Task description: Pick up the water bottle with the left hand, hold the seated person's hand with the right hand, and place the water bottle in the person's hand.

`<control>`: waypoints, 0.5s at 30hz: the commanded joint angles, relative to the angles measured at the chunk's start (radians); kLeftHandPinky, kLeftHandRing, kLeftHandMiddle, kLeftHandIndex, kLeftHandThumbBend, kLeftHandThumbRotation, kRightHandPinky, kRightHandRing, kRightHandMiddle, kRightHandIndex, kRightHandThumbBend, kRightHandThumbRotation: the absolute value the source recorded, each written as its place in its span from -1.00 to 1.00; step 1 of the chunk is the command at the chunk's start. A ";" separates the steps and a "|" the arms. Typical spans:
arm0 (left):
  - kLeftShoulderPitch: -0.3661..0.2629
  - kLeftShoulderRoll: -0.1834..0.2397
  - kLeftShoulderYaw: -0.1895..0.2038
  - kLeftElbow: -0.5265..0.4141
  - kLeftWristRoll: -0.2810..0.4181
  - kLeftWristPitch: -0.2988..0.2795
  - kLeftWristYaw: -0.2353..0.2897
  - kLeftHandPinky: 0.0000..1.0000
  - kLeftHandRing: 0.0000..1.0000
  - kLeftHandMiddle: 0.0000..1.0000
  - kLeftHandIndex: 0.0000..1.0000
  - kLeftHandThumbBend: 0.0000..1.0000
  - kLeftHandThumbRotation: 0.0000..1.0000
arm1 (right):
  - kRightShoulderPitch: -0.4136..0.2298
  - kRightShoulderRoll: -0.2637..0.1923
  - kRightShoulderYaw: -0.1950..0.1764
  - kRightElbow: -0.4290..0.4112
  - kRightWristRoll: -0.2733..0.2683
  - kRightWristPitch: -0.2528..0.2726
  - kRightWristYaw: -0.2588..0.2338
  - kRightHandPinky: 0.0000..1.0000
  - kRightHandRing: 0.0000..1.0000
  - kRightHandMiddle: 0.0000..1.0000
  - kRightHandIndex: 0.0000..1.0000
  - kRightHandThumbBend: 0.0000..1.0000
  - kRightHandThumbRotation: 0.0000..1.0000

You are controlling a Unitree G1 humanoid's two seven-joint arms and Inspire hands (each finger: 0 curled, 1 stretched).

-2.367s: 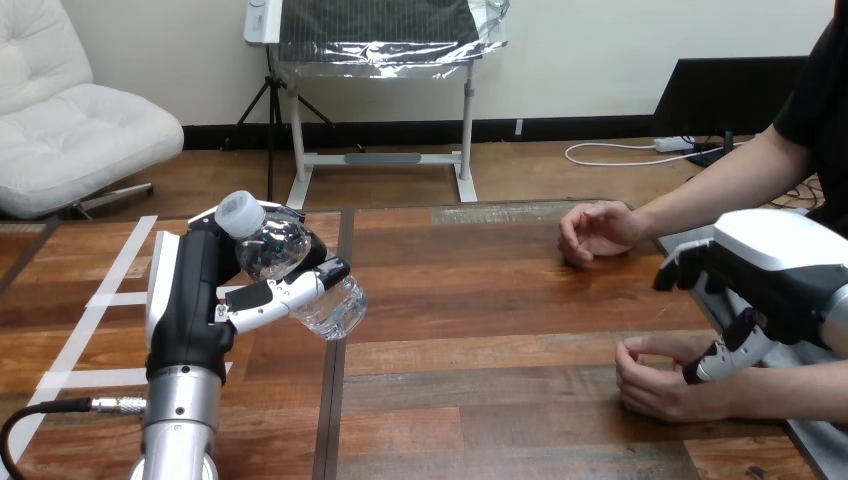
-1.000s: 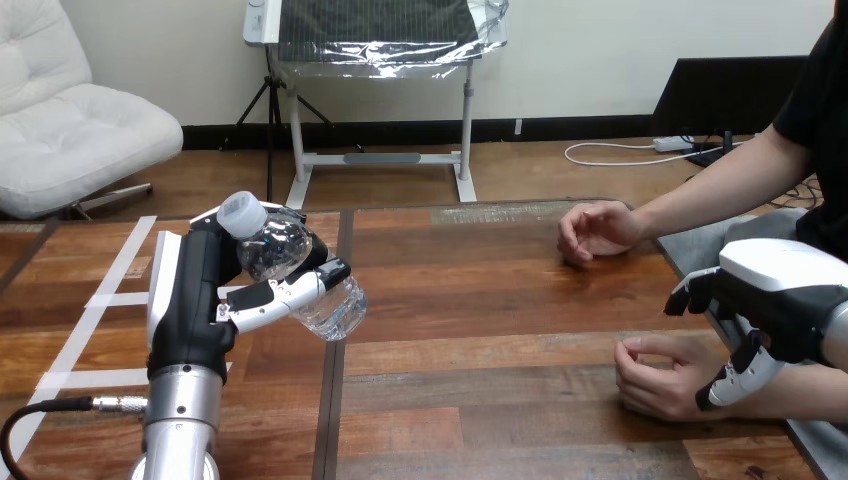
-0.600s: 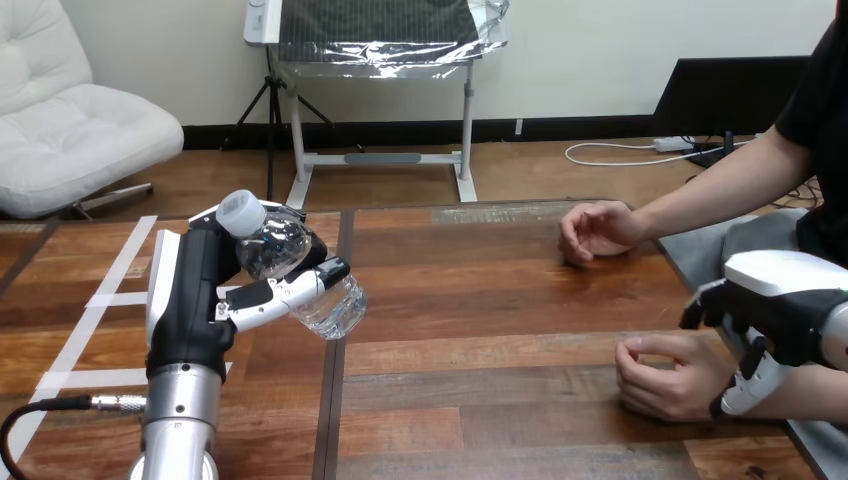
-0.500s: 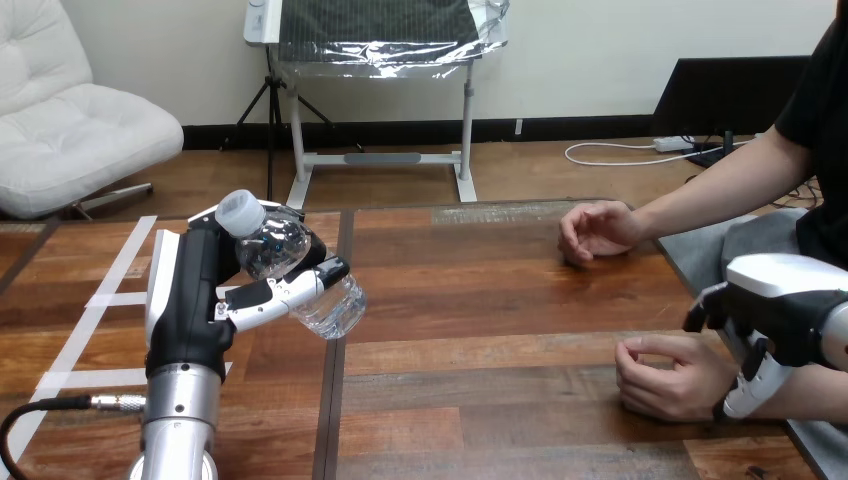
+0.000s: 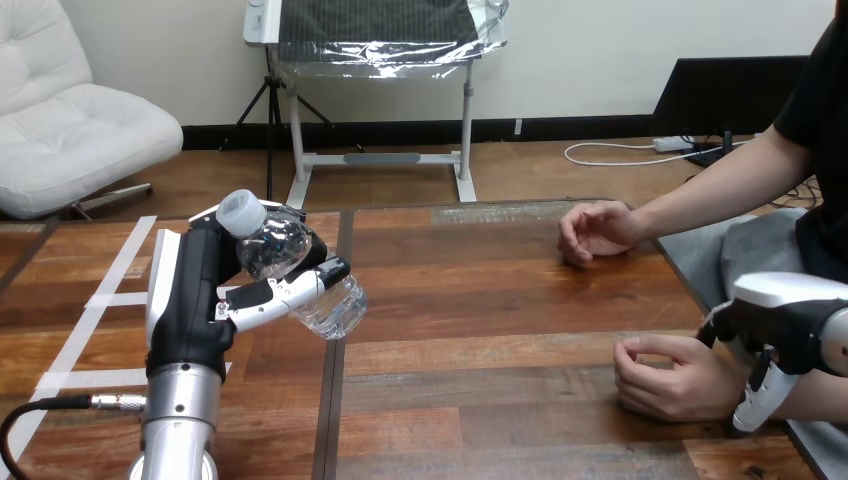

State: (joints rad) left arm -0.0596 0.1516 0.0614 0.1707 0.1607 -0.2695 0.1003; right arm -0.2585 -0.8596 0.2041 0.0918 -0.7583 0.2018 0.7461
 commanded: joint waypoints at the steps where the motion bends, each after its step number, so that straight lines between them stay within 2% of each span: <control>1: -0.082 0.019 0.013 -0.037 -0.001 -0.030 0.006 -0.12 -0.13 -0.09 -0.02 0.34 -1.00 | -0.103 0.000 0.021 0.060 -0.012 -0.014 -0.018 0.40 0.66 0.78 0.69 0.43 -1.00; 6: -0.082 0.016 0.014 -0.036 -0.004 -0.030 0.005 -0.12 -0.13 -0.09 -0.02 0.34 -1.00 | -0.122 0.000 0.037 0.109 -0.011 -0.036 -0.027 0.38 0.64 0.77 0.68 0.44 -1.00; 9: -0.083 0.015 0.015 -0.038 -0.014 -0.025 -0.001 -0.12 -0.13 -0.09 -0.02 0.34 -1.00 | -0.137 0.003 0.053 0.158 -0.019 -0.055 -0.050 0.35 0.60 0.74 0.67 0.44 -1.00; 15: -0.085 0.016 0.016 -0.041 -0.011 -0.024 -0.001 -0.13 -0.13 -0.09 -0.02 0.35 -1.00 | -0.158 0.011 0.067 0.206 -0.016 -0.061 -0.057 0.30 0.55 0.71 0.66 0.44 -1.00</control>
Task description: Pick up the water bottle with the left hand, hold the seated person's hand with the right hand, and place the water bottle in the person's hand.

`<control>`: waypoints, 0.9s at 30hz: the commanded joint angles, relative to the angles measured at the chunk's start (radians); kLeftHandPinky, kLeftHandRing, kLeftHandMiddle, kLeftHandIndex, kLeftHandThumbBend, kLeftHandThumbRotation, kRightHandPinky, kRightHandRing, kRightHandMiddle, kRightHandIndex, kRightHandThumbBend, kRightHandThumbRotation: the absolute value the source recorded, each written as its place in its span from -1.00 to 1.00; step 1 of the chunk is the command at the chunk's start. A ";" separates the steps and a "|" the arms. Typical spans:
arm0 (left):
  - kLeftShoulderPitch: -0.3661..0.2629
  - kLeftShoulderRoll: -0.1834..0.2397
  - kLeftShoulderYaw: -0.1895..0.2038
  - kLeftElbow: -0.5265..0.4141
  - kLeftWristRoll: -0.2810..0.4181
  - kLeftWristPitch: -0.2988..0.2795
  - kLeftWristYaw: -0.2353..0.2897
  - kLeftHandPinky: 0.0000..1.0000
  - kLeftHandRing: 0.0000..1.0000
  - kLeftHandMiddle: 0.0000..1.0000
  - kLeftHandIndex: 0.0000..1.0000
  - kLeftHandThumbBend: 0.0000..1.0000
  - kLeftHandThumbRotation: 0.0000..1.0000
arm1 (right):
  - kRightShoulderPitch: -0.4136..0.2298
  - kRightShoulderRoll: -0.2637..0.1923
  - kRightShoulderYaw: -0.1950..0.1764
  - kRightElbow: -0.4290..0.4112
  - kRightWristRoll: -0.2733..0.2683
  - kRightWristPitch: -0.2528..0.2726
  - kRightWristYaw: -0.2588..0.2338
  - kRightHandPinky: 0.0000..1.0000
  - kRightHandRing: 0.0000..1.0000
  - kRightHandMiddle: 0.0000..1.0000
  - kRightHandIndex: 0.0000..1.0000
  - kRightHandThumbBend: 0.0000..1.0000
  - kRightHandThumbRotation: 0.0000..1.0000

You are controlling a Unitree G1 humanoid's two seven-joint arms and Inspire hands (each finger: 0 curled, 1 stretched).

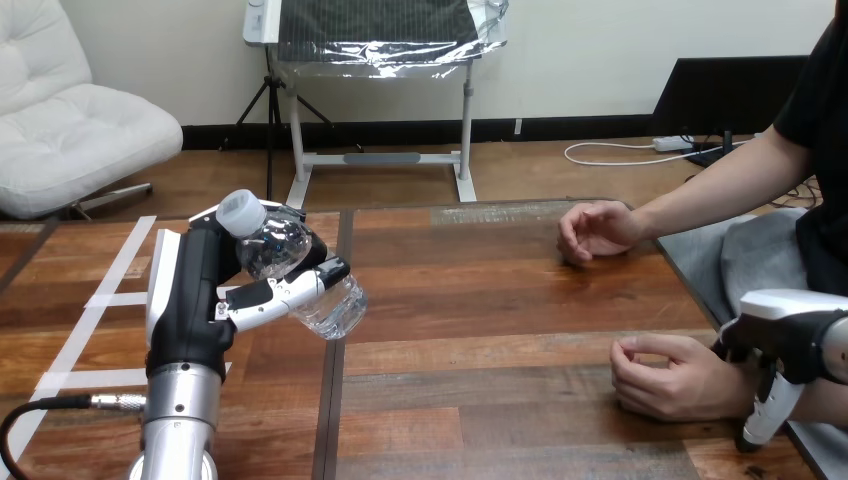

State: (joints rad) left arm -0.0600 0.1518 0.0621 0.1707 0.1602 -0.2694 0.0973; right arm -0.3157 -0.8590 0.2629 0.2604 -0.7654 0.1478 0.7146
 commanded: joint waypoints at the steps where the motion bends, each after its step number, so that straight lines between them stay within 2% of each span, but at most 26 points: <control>1: -0.085 0.016 0.015 -0.042 -0.010 -0.022 0.002 -0.13 -0.13 -0.09 -0.03 0.35 -1.00 | -0.104 0.011 0.011 0.043 -0.008 -0.005 -0.024 0.30 0.55 0.71 0.66 0.45 -1.00; 15: -0.084 0.017 0.014 -0.049 -0.003 -0.021 0.003 -0.14 -0.14 -0.10 -0.03 0.34 -1.00 | -0.138 0.025 0.032 0.149 0.010 -0.049 -0.061 0.23 0.48 0.67 0.65 0.49 -1.00; 19: -0.085 0.018 0.016 -0.043 -0.011 -0.026 -0.003 -0.14 -0.13 -0.09 -0.03 0.34 -1.00 | -0.137 0.021 0.033 0.153 0.017 -0.065 -0.063 0.24 0.50 0.68 0.65 0.48 -1.00; 22: -0.085 0.020 0.016 -0.039 -0.009 -0.033 -0.002 -0.14 -0.13 -0.09 -0.03 0.34 -1.00 | -0.141 0.021 0.045 0.145 -0.001 -0.045 -0.044 0.27 0.53 0.71 0.66 0.48 -1.00; 25: -0.084 0.019 0.016 -0.046 0.002 -0.022 0.006 -0.14 -0.13 -0.09 -0.03 0.35 -1.00 | -0.138 0.023 0.040 0.158 0.011 -0.057 -0.060 0.27 0.53 0.71 0.66 0.46 -1.00; 27: -0.083 0.020 0.016 -0.044 -0.004 -0.025 0.000 -0.14 -0.13 -0.09 -0.03 0.35 -1.00 | -0.142 0.020 0.051 0.158 0.003 -0.060 -0.051 0.27 0.54 0.72 0.66 0.46 -1.00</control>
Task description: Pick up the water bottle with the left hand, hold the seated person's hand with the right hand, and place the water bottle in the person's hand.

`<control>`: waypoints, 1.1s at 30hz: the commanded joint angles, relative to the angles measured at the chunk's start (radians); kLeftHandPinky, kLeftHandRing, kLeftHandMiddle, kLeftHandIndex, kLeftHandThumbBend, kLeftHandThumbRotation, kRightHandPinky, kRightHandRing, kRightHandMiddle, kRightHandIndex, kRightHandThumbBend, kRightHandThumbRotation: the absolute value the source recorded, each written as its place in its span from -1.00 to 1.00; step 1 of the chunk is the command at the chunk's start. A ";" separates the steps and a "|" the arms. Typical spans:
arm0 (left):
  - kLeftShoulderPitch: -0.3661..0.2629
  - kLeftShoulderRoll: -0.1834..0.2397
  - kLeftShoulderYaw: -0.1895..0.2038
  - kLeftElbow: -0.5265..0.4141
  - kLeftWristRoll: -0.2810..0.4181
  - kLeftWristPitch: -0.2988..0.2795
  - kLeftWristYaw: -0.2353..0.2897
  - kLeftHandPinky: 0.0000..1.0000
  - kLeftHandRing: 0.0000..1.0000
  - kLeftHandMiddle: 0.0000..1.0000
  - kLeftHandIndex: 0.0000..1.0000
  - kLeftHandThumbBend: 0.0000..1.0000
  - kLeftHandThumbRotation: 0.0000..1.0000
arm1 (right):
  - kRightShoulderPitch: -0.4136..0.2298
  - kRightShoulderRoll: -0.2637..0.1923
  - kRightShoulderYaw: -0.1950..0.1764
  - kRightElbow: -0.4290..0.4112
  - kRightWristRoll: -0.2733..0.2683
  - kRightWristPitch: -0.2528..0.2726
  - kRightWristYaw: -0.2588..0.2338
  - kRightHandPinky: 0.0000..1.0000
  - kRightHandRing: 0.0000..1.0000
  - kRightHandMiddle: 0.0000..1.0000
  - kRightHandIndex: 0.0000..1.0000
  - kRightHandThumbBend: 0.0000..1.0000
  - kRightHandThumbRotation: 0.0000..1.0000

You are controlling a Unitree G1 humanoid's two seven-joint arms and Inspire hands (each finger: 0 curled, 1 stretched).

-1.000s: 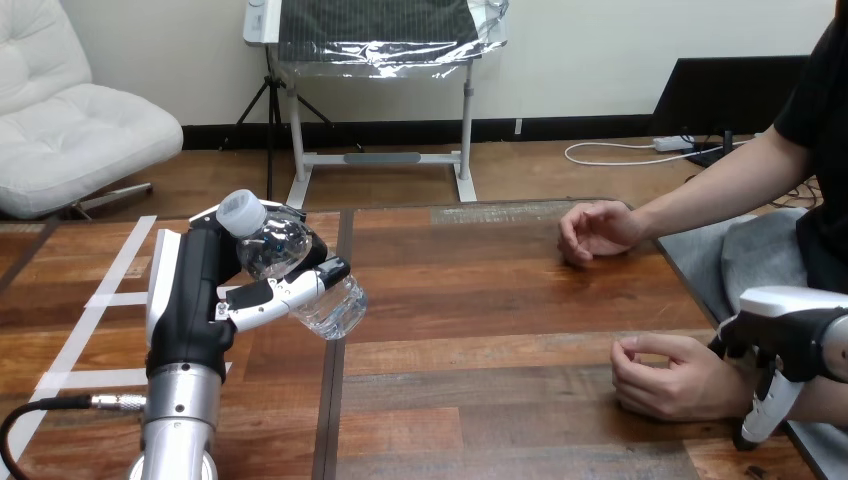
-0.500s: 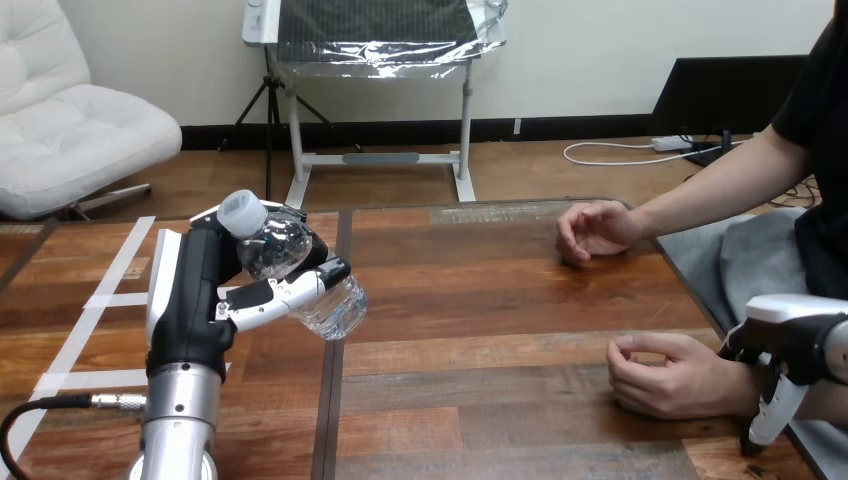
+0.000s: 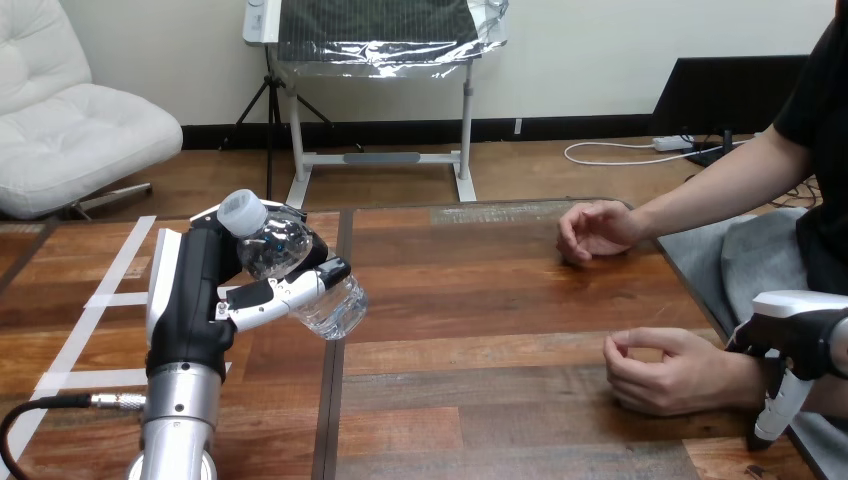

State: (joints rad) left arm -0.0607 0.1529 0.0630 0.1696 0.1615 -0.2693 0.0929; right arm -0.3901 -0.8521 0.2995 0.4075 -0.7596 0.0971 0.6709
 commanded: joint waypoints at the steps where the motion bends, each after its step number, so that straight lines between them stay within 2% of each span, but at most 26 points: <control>1: -0.083 0.019 0.015 -0.043 -0.007 -0.026 0.003 -0.13 -0.13 -0.09 -0.03 0.34 -1.00 | -0.069 0.012 0.019 0.010 -0.005 -0.010 -0.004 0.28 0.55 0.72 0.66 0.46 -1.00; 4: -0.083 0.020 0.015 -0.041 -0.004 -0.028 0.006 -0.13 -0.13 -0.09 -0.02 0.34 -1.00 | -0.067 0.017 0.009 0.021 0.017 -0.017 -0.013 0.27 0.56 0.72 0.66 0.47 -1.00; 7: -0.083 0.020 0.016 -0.041 -0.003 -0.029 0.007 -0.13 -0.13 -0.09 -0.02 0.34 -1.00 | -0.074 0.020 0.025 0.040 0.000 -0.022 -0.024 0.26 0.57 0.73 0.67 0.45 -1.00; 13: -0.083 0.021 0.016 -0.043 -0.002 -0.025 0.006 -0.13 -0.13 -0.09 -0.02 0.33 -1.00 | -0.084 0.026 0.037 0.071 0.000 -0.038 -0.035 0.26 0.58 0.72 0.69 0.42 -1.00; 25: -0.082 0.022 0.017 -0.046 -0.004 -0.025 0.005 -0.14 -0.13 -0.10 -0.02 0.33 -1.00 | -0.075 0.038 0.041 0.073 0.001 -0.041 -0.055 0.17 0.42 0.55 0.58 0.37 -1.00; 31: -0.082 0.020 0.019 -0.041 -0.011 -0.032 0.005 -0.14 -0.13 -0.09 -0.02 0.33 -1.00 | -0.068 0.048 0.035 0.079 0.012 -0.040 -0.069 -0.05 0.21 0.40 0.48 0.36 -1.00; 33: -0.081 0.021 0.019 -0.040 -0.011 -0.036 0.005 -0.14 -0.13 -0.09 -0.02 0.33 -1.00 | -0.068 0.049 0.036 0.087 0.012 -0.047 -0.079 -0.21 0.04 0.27 0.45 0.34 -1.00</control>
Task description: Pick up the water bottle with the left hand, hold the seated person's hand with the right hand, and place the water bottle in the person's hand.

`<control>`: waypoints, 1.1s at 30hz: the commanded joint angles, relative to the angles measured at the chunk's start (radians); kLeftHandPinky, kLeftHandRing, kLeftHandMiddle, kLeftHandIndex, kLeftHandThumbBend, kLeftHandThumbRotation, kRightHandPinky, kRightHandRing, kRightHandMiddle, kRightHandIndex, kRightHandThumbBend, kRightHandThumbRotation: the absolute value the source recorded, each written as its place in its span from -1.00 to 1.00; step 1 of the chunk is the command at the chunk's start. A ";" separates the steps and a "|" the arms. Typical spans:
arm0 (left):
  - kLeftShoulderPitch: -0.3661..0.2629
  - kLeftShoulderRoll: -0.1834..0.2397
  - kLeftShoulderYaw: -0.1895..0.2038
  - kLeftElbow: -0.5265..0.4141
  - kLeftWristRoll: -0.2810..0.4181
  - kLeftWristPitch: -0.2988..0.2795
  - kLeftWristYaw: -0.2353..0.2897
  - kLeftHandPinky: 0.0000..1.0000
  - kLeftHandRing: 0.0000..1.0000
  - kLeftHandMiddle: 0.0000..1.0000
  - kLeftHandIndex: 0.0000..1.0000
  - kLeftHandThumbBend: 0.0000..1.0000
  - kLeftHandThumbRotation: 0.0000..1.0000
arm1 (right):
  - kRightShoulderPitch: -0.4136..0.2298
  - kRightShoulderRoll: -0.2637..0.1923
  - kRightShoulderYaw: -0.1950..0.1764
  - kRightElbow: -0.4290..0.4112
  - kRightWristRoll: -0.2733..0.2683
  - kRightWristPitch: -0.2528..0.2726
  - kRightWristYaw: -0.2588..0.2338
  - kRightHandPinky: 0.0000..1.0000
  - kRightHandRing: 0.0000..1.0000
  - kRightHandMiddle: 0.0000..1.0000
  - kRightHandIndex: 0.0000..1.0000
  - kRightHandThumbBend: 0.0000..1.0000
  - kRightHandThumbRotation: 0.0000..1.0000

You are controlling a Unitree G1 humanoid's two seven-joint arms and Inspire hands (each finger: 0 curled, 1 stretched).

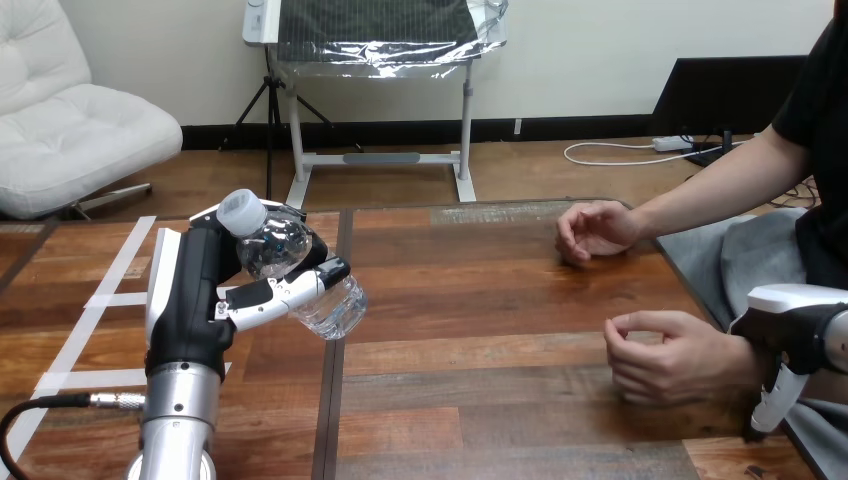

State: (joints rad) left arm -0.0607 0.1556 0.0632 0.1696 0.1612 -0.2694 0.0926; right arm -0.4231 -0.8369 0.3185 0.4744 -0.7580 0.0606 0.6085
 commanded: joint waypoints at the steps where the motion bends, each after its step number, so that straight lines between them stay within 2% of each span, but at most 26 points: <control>1: -0.080 0.018 0.019 -0.040 -0.012 -0.035 0.004 -0.14 -0.13 -0.09 -0.02 0.33 -1.00 | -0.035 0.035 0.018 0.025 0.011 -0.014 -0.022 -0.28 -0.03 0.23 0.44 0.34 -1.00; 4: -0.079 0.021 0.019 -0.039 -0.009 -0.036 0.004 -0.12 -0.13 -0.09 -0.02 0.33 -1.00 | -0.038 0.038 0.027 0.030 0.001 -0.013 -0.031 -0.27 0.07 0.33 0.33 0.33 -1.00; 7: -0.079 0.024 0.018 -0.037 -0.003 -0.040 0.007 -0.12 -0.13 -0.08 -0.02 0.32 -1.00 | -0.040 0.040 0.036 0.034 -0.013 -0.011 -0.039 -0.38 -0.07 0.20 0.25 0.32 -1.00; 9: -0.078 0.022 0.019 -0.039 -0.007 -0.038 0.006 -0.13 -0.13 -0.08 -0.02 0.32 -1.00 | -0.040 0.040 0.036 0.039 -0.010 -0.017 -0.047 -0.34 -0.03 0.24 0.23 0.31 -1.00; 13: -0.076 0.021 0.020 -0.044 -0.011 -0.030 0.003 -0.13 -0.13 -0.08 -0.02 0.32 -1.00 | -0.032 0.046 0.025 0.057 0.008 -0.043 -0.101 -0.23 0.07 0.28 0.18 0.32 -1.00; 18: -0.074 0.018 0.021 -0.046 -0.022 -0.031 -0.004 -0.13 -0.12 -0.08 -0.02 0.31 -1.00 | -0.030 0.047 0.021 0.070 0.021 -0.052 -0.129 -0.25 0.03 0.25 0.16 0.32 -1.00; 21: -0.074 0.019 0.021 -0.046 -0.021 -0.030 -0.003 -0.13 -0.12 -0.08 -0.02 0.31 -1.00 | -0.026 0.047 0.017 0.084 0.025 -0.077 -0.174 -0.25 0.02 0.22 0.13 0.33 -1.00; 29: -0.072 0.017 0.023 -0.052 -0.020 -0.021 -0.001 -0.14 -0.12 -0.08 -0.02 0.33 -1.00 | -0.047 0.059 0.025 0.139 0.028 -0.089 -0.207 -0.39 -0.12 0.14 0.16 0.28 -1.00; 30: -0.073 0.016 0.024 -0.045 -0.021 -0.025 -0.002 -0.15 -0.13 -0.08 -0.02 0.33 -1.00 | -0.056 0.069 0.022 0.170 0.028 -0.088 -0.242 -0.49 -0.21 0.10 0.23 0.25 -1.00; 33: -0.075 0.015 0.024 -0.034 -0.020 -0.033 -0.001 -0.13 -0.12 -0.08 -0.02 0.34 -1.00 | -0.069 0.083 0.016 0.217 0.029 -0.087 -0.297 -0.56 -0.29 0.01 0.18 0.24 -1.00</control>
State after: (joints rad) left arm -0.0606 0.1576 0.0756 0.1696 0.1541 -0.2697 0.0895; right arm -0.4362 -0.7917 0.3377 0.6194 -0.7360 -0.0280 0.3842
